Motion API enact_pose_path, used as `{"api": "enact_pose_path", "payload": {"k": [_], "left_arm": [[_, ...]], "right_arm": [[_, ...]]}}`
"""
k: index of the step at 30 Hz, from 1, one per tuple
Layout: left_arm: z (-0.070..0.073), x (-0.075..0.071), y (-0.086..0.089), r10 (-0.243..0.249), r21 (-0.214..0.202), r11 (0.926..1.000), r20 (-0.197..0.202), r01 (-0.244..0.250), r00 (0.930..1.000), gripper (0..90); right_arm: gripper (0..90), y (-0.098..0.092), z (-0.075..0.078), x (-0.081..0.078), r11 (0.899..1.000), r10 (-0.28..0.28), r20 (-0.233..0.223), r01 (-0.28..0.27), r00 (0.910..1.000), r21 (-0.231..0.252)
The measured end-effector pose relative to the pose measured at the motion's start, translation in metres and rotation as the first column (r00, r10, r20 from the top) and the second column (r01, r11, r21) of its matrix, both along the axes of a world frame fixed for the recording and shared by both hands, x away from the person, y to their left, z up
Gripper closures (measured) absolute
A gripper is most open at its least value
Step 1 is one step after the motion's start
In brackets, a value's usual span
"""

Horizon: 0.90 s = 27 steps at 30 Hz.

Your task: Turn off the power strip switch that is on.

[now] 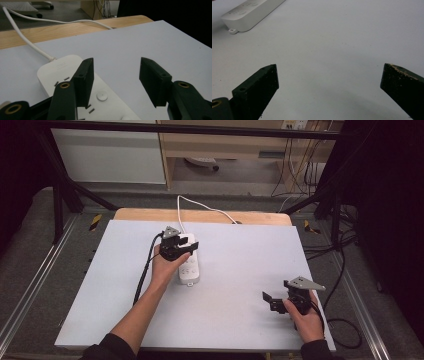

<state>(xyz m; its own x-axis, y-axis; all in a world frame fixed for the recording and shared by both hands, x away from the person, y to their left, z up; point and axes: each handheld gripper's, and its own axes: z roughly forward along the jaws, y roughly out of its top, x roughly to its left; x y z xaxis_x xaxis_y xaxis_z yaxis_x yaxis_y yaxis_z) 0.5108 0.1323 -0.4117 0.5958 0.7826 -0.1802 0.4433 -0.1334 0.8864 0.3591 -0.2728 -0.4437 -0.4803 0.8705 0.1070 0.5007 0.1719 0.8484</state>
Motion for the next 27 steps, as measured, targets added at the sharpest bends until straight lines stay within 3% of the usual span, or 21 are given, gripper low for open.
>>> {"api": "enact_pose_path", "payload": {"k": [3, 9, 13, 18, 27], "left_arm": [[0.002, -0.002, 0.003, -0.005, -0.002, 1.0000, 0.001, 0.005, 1.0000, 40.8], [0.006, -0.008, 0.007, 0.002, 0.007, 1.0000, -0.011, -0.002, 0.9999, 18.5], [0.009, -0.014, 0.012, -0.014, -0.005, 0.9999, -0.012, 0.014, 0.9998, 9.0], [0.015, -0.022, 0.020, -0.017, -0.039, 0.9991, -0.023, 0.016, 0.9996, 7.4], [0.027, -0.039, 0.039, -0.018, -0.069, 0.9975, 0.004, 0.018, 0.9998, 7.5]], "right_arm": [[2.4, 0.000, 0.000, 0.000, 1.000, 0.002, 0.002, -0.002, 1.0000, -0.003], [2.4, 0.001, 0.000, 0.000, 1.000, 0.002, 0.000, -0.002, 1.0000, -0.004], [2.4, 0.003, 0.000, 0.000, 1.000, 0.006, 0.002, -0.006, 1.0000, -0.005], [2.4, 0.002, 0.000, 0.000, 1.000, 0.007, 0.004, -0.007, 1.0000, -0.006], [2.4, 0.003, 0.000, 0.001, 1.000, 0.008, 0.005, -0.008, 1.0000, -0.006]]}}
